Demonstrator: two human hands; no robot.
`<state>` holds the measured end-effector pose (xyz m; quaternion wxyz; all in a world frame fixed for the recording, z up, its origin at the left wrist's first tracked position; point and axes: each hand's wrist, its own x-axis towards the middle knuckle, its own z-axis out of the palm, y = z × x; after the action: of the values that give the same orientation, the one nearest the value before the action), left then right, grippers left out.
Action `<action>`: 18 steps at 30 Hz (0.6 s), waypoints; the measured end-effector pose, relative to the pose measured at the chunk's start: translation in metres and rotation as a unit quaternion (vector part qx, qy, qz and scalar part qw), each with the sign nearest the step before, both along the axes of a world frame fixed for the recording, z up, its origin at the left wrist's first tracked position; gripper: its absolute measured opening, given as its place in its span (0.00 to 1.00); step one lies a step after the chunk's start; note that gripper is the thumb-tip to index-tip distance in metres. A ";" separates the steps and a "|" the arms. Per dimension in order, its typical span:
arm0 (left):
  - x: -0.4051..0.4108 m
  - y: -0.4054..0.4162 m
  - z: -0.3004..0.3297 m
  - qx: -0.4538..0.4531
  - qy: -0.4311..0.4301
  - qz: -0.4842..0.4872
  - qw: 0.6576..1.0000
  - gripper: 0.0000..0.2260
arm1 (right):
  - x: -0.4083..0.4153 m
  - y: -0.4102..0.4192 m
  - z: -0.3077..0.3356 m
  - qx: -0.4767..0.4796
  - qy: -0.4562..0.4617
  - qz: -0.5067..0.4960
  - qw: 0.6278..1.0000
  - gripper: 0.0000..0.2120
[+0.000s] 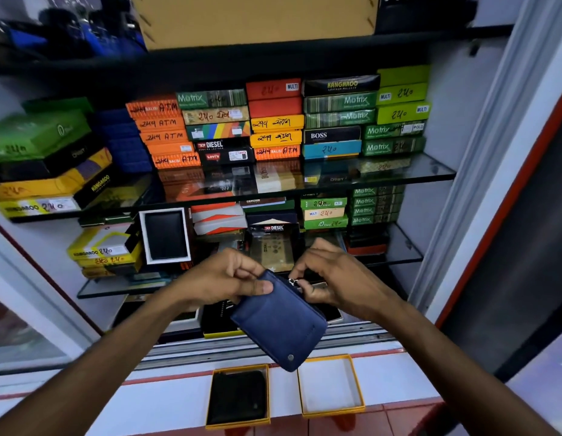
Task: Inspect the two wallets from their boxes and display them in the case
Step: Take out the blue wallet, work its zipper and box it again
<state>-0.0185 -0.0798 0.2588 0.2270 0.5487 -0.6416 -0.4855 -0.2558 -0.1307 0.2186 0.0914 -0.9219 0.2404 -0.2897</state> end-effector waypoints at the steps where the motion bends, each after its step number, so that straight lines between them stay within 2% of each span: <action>1: 0.002 0.002 0.003 0.005 0.010 0.001 1.000 0.05 | 0.000 0.002 0.004 -0.007 -0.003 -0.001 1.000 0.08; 7: 0.012 0.010 0.014 0.008 0.056 0.013 0.998 0.14 | -0.006 0.015 0.011 -0.015 0.007 -0.008 1.000 0.08; 12: 0.015 0.013 0.016 0.020 0.069 0.013 0.997 0.11 | -0.007 0.017 0.008 0.146 -0.024 0.018 0.989 0.03; 15: 0.015 0.014 0.018 0.030 0.066 0.011 0.997 0.12 | -0.007 0.019 0.011 0.257 -0.092 0.076 0.959 0.03; 18: 0.017 0.013 0.019 0.032 0.060 0.015 0.998 0.14 | -0.009 0.016 0.014 0.306 -0.120 0.079 0.941 0.04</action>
<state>-0.0010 -0.0664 0.2778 0.2548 0.5356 -0.6028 -0.5338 -0.2649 -0.1147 0.2322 0.4200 -0.8240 0.2311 -0.3019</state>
